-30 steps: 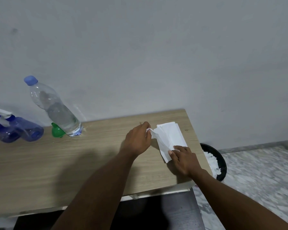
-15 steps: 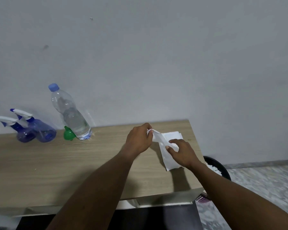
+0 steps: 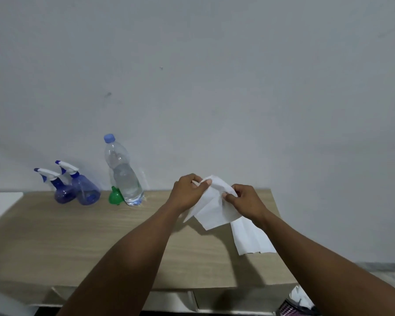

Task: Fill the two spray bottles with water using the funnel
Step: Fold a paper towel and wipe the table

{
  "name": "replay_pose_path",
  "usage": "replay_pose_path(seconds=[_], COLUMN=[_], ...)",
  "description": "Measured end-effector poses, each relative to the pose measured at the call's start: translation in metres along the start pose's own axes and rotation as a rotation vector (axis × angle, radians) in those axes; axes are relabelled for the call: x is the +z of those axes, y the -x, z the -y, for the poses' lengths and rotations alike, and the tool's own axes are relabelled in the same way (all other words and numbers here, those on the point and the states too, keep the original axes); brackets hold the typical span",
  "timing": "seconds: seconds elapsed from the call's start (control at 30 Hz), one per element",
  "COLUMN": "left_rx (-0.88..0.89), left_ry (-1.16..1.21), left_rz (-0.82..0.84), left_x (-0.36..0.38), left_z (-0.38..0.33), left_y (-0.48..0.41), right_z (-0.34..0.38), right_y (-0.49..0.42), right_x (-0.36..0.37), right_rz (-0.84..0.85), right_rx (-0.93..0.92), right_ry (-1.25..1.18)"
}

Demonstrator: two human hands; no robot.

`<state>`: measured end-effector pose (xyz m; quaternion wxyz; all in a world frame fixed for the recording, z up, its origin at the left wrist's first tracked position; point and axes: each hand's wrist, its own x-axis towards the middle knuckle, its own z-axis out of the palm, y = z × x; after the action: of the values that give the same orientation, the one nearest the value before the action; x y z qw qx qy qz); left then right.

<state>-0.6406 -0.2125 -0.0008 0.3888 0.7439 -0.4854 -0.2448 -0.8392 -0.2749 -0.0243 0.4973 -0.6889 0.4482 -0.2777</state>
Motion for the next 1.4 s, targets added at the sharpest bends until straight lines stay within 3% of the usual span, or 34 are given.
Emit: replay_pose_path(seconds=[0.23,0.37,0.57,0.63,0.73,0.83,0.9,1.0,1.13,1.4], left_rx=[-0.2,-0.405,-0.665,-0.636,-0.556,-0.471,-0.413,-0.326,-0.195,0.007], left_ry=[0.263,0.335,0.822,0.974,0.994,0.886,0.826,0.715,0.56,0.291], left_rz=[0.227,0.286,0.551,0.517,0.289,0.099,0.016,-0.001,0.01,-0.036], left_x=[-0.033,-0.046,-0.081,-0.095,-0.113,-0.136,-0.151,-0.172,-0.189,-0.203], left_z=[0.047,0.09,0.132,0.139,0.15,0.16,0.174,0.188,0.192,0.184], left_y=[0.019,0.032,0.04,0.035,0.02,0.011,0.004,-0.001,-0.005,-0.012], right_z=[0.038,0.059,0.095,0.104,0.114,0.113,0.108,0.102,0.098,0.097], right_y=[-0.006,-0.012,-0.019,-0.019,-0.017,-0.015,-0.015,-0.016,-0.015,-0.011], right_x=[0.021,0.054,0.124,0.144,0.168,0.179,0.183,0.188,0.195,0.192], right_rz=[0.175,0.172,0.139,0.133,-0.03,-0.235,-0.226,-0.181,-0.215,-0.23], right_rx=[0.112,0.2,0.183,0.161,0.078,-0.072,-0.195,-0.207,-0.121,-0.13], right_ry=[-0.271,-0.44,-0.492,-0.464,-0.368,-0.05,0.173,0.302,0.323,0.368])
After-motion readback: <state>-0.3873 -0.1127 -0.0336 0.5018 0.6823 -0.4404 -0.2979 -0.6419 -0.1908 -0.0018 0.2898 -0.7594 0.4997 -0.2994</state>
